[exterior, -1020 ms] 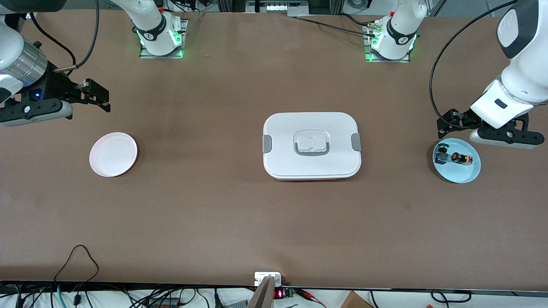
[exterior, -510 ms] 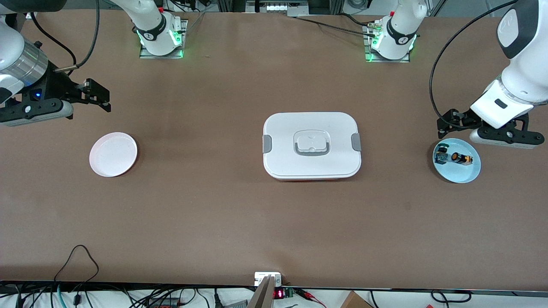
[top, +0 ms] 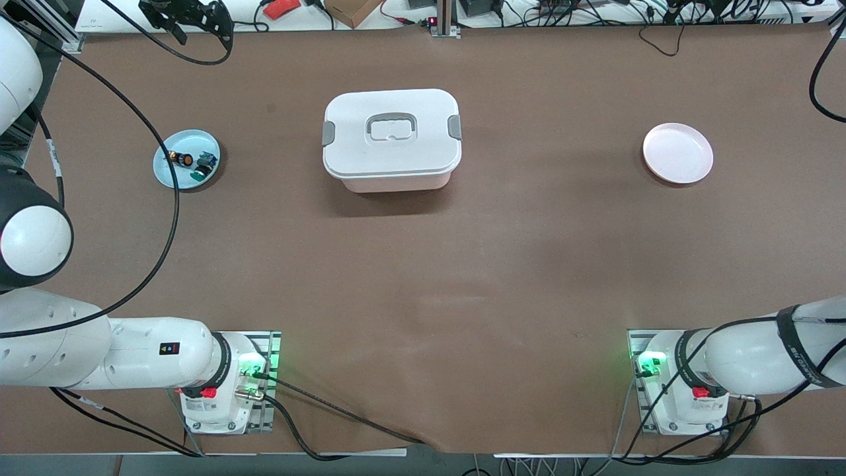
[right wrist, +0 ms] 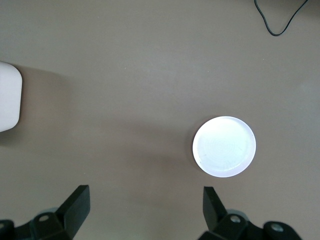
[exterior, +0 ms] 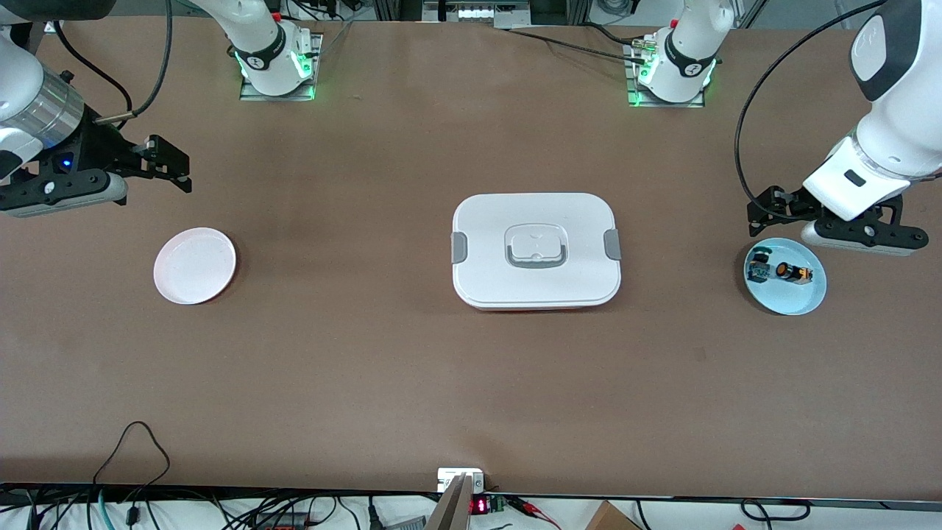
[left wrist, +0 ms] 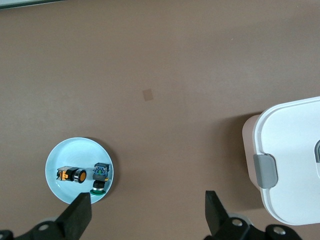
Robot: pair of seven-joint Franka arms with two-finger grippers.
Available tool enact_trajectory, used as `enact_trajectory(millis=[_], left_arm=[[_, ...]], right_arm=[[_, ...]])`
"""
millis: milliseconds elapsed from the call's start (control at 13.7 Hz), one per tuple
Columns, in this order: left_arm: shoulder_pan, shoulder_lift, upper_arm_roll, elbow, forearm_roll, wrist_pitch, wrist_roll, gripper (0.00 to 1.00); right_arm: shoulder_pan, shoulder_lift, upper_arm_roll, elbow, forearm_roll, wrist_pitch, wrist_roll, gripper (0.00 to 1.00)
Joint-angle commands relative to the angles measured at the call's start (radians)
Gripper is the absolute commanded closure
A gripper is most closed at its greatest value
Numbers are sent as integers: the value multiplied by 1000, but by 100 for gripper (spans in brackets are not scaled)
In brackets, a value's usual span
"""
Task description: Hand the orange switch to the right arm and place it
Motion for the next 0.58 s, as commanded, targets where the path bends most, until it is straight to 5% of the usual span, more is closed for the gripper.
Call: enact_trajectory(millis=[0, 510], left_arm=[[2, 12, 0, 28, -6, -22, 12, 0], [8, 34, 0, 28, -13, -25, 3, 0]], right_arm=[[-2, -1, 4, 14, 13, -15, 6, 0], [-1, -1, 6, 14, 13, -17, 9, 0]])
